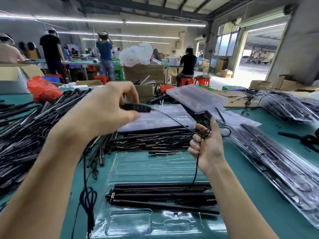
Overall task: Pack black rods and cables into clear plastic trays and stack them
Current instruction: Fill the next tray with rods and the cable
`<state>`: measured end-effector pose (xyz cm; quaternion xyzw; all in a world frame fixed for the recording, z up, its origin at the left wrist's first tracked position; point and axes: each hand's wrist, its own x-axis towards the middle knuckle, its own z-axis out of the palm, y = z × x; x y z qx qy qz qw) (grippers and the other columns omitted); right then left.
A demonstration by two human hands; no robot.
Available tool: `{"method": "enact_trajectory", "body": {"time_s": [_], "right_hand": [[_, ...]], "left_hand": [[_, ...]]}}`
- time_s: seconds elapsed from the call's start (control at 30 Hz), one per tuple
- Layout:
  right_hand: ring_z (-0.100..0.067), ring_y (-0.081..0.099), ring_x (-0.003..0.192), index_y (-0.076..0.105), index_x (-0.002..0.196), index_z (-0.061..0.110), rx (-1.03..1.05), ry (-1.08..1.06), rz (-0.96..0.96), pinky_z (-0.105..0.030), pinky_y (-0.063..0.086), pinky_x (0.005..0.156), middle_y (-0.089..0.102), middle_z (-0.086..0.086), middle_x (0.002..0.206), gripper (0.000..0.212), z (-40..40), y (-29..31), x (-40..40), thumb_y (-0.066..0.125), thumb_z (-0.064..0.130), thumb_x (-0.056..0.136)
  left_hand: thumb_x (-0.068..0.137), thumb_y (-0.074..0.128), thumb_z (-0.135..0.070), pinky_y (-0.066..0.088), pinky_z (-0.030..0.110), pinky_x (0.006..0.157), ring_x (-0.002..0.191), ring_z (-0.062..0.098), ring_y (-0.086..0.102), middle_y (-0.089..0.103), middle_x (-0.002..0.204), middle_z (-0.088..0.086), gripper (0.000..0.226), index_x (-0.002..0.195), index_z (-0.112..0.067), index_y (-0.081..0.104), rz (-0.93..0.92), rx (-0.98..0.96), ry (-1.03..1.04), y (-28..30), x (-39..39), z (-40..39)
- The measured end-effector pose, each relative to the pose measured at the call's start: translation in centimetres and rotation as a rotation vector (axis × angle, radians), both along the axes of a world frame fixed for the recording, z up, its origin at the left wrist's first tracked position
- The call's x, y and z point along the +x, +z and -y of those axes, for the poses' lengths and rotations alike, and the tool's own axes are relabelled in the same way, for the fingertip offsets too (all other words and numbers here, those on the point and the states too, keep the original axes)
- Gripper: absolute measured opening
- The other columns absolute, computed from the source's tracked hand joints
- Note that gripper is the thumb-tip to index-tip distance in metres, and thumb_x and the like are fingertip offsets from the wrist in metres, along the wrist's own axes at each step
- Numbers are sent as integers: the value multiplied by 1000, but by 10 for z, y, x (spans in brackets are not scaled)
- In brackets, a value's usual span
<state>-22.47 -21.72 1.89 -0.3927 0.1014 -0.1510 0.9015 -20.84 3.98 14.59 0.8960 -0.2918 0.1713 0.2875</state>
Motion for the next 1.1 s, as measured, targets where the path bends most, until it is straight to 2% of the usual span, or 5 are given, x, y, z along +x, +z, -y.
{"method": "enact_trajectory", "body": {"time_s": [0.17,0.37,0.8,0.93,1.1], "right_hand": [[-9,24,45,56,113,14,-210,-54,90,-21,19,37,41,3,64,25,7,-10,1,52,30,94],[-13,36,50,65,96,5,-343,-203,129,-23,29,42,48,-4,70,40,15,-19,3,35,-18,83],[-24,64,103,65,119,24,-1087,-382,-339,-46,52,95,70,2,110,35,53,-22,12,72,38,88],[-17,62,67,54,129,32,-1005,-257,-148,-23,47,43,64,-4,108,38,51,-25,12,67,22,95],[-21,69,59,68,106,20,-951,-109,-73,-27,45,41,64,-16,94,16,50,-32,8,67,9,95]], "left_hand": [[89,71,-30,52,39,77,92,25,63,70,97,0,21,107,-20,73,432,-80,125,-28,27,8],[92,61,-35,41,23,49,54,3,54,65,71,-12,24,96,-14,72,381,-304,-110,-95,27,10],[80,63,-41,29,17,51,46,6,40,42,51,-10,23,70,-21,58,-6,39,-451,-159,-13,36],[85,62,-48,39,24,56,57,12,48,54,62,-9,28,78,-22,57,-12,255,-540,-171,-30,51],[88,65,-51,41,12,72,78,3,56,69,90,-11,31,101,-24,71,-111,228,-589,-175,-38,52]]}}
